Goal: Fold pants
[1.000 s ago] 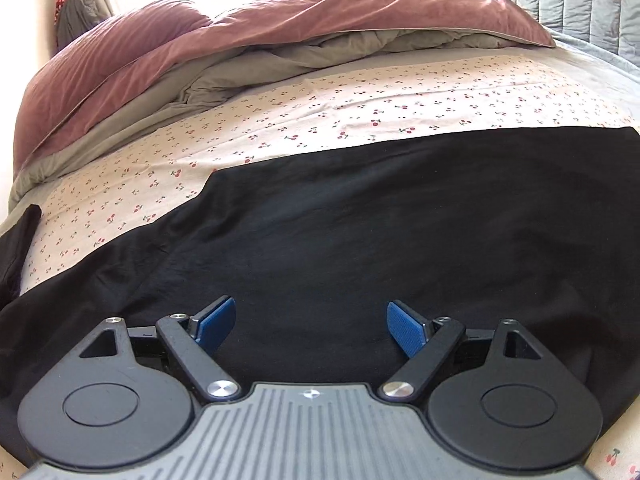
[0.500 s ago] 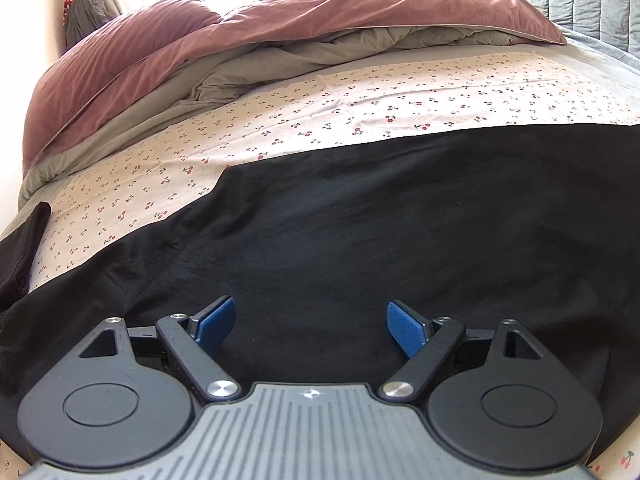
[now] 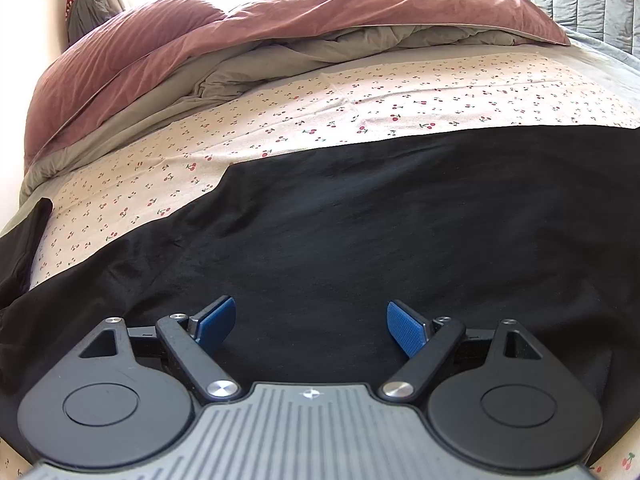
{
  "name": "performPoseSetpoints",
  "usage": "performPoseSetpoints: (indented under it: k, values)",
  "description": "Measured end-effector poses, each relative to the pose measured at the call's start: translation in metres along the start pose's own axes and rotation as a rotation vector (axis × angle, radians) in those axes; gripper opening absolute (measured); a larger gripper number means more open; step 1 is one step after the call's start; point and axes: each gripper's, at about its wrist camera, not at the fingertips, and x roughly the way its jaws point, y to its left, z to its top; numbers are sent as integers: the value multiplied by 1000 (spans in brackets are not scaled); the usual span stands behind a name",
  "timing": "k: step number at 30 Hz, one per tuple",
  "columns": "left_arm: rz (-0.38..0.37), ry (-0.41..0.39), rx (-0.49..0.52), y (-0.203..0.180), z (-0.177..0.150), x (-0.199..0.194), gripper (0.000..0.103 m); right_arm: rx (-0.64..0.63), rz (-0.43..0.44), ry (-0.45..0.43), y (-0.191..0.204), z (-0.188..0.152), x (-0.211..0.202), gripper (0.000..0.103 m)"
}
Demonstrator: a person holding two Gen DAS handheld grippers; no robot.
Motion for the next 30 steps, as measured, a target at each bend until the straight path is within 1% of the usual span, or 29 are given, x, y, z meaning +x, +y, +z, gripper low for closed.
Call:
performPoseSetpoints:
  k: [3,6,8,11,12,14,16,18,20,22,25,27,29,30]
  values:
    - [-2,3,-7,1,0,0,89,-138,-23,-60,26,-3,-7,2]
    - [-8,9,-25,3,0,1,89,-326,-100,-162,59,-16,-14,2]
    - [-25,20,-56,7,1,2,89,-419,-131,-217,80,-24,-16,1]
    - [-70,45,-143,18,1,5,89,-494,-105,-242,108,-33,-14,1]
    - [-84,53,-174,23,1,5,89,-554,-87,-257,124,-42,-12,1]
    - [-110,64,-244,32,1,7,89,-697,-41,-282,154,-65,-9,1]
    - [-143,73,-313,42,-1,7,89,-915,41,-292,192,-105,-8,1]
    - [-182,82,-387,53,-2,8,89,-1139,115,-284,221,-152,-8,1]
    - [-218,102,-474,65,-4,11,90,-1317,156,-270,237,-196,-8,1]
    - [-248,116,-525,72,-7,12,90,-1435,191,-230,242,-228,-5,1]
    - [-274,125,-566,79,-9,11,90,-1483,220,-175,244,-248,1,1]
    - [-280,128,-571,80,-9,11,90,-1493,216,-177,243,-251,4,2]
    - [-283,129,-568,79,-9,9,90,-1481,205,-177,243,-249,7,10]
    - [-285,129,-565,78,-9,9,90,-1469,198,-179,244,-246,8,18]
